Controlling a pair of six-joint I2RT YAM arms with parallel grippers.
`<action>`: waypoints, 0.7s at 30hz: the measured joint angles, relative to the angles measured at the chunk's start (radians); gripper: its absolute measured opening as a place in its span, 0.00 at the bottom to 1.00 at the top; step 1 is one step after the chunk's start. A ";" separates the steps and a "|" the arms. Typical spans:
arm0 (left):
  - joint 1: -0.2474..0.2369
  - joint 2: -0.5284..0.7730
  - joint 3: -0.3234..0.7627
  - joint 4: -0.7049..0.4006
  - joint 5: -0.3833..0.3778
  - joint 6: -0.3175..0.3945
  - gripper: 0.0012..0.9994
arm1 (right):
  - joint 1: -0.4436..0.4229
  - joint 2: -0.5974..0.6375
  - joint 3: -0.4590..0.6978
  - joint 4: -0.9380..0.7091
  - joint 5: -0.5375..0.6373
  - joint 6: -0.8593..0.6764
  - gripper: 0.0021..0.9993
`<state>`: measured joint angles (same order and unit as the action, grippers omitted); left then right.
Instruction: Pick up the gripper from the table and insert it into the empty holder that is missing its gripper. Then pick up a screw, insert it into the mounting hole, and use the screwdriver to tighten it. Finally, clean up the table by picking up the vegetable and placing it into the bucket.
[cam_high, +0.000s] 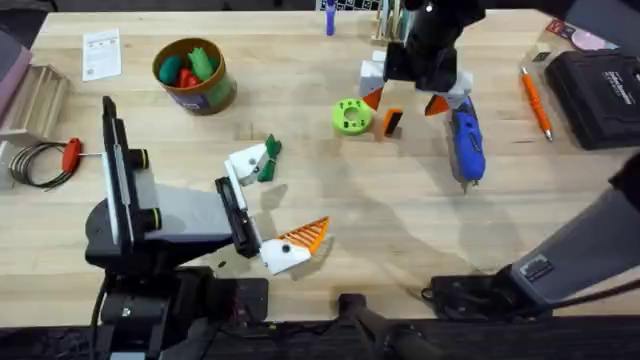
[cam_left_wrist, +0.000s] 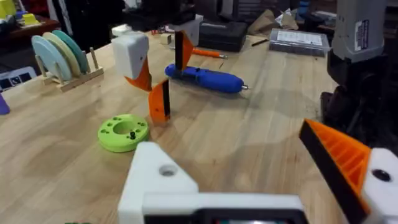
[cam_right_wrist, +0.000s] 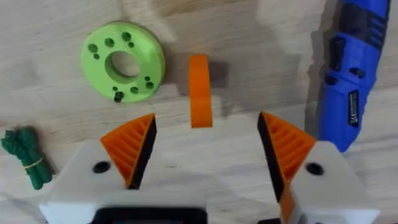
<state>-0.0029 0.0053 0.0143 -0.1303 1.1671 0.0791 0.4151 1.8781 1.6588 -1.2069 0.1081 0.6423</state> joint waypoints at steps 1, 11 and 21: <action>0.000 0.000 0.000 0.000 0.000 0.000 0.99 | -0.004 0.009 0.000 0.002 -0.004 0.000 0.98; 0.000 0.000 0.000 0.000 0.000 0.000 0.99 | -0.013 0.027 -0.100 0.097 -0.028 -0.005 0.92; 0.000 0.000 0.000 0.000 0.000 0.000 0.99 | -0.031 0.027 -0.100 0.118 -0.052 0.027 0.77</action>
<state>-0.0029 0.0055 0.0143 -0.1303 1.1671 0.0791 0.3840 1.9049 1.5585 -1.0887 0.0560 0.6692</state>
